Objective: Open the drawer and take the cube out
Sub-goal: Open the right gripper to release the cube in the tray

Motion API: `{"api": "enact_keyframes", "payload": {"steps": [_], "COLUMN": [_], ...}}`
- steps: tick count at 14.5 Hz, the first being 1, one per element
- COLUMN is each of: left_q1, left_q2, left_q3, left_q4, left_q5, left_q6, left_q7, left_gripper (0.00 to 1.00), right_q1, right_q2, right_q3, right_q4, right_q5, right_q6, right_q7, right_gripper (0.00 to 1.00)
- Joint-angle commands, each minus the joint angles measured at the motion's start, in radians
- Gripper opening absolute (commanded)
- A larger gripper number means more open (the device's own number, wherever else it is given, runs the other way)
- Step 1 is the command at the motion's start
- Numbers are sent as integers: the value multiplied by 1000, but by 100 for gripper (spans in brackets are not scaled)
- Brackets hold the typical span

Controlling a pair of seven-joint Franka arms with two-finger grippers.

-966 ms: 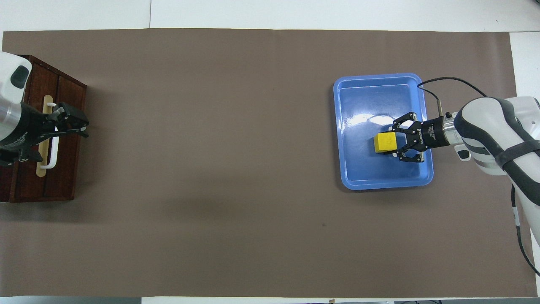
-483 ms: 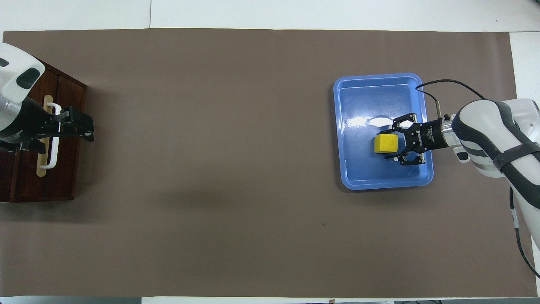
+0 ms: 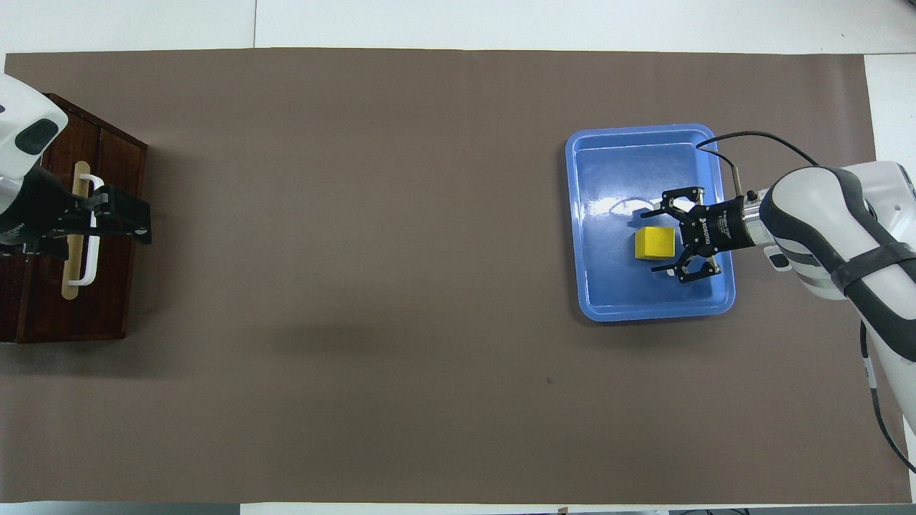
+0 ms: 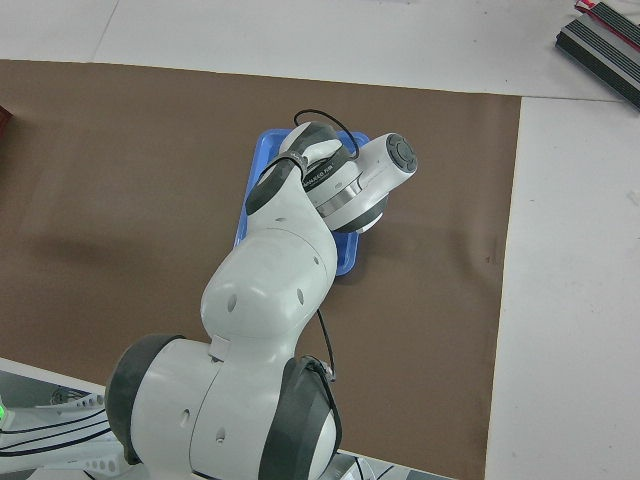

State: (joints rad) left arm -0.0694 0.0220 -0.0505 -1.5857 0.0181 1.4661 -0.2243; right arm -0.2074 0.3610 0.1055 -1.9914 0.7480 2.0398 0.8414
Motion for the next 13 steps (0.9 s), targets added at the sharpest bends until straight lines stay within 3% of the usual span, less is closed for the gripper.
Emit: {"api": "enact_keyframes", "payload": {"steps": [1,4,8,13], "left_q1": [13,13,11,13], "left_q2": [-16,-16,-14,-14], "left_q3": [8,8,6,8], "left_q4": [-3,-2,1,7], "left_q5": [-13,-13,-13,-12], "left_q6": [-24,-30,-26,-9], "left_q7": [46,56,80,137], "left_gripper": [100,100,100,100], "right_q1": [9,40,42,43], "right_q2": [-74,-186,-296,-359], "right_q3": [2,2,2,19], "right_q4": [-7,2,48,201], "right_q5": [-12,-12,-31,-209], "right_q6": [-55,-133,-246,-374], "right_q7": [48,191,245,232], "right_gripper": [100,100,100,100]}}
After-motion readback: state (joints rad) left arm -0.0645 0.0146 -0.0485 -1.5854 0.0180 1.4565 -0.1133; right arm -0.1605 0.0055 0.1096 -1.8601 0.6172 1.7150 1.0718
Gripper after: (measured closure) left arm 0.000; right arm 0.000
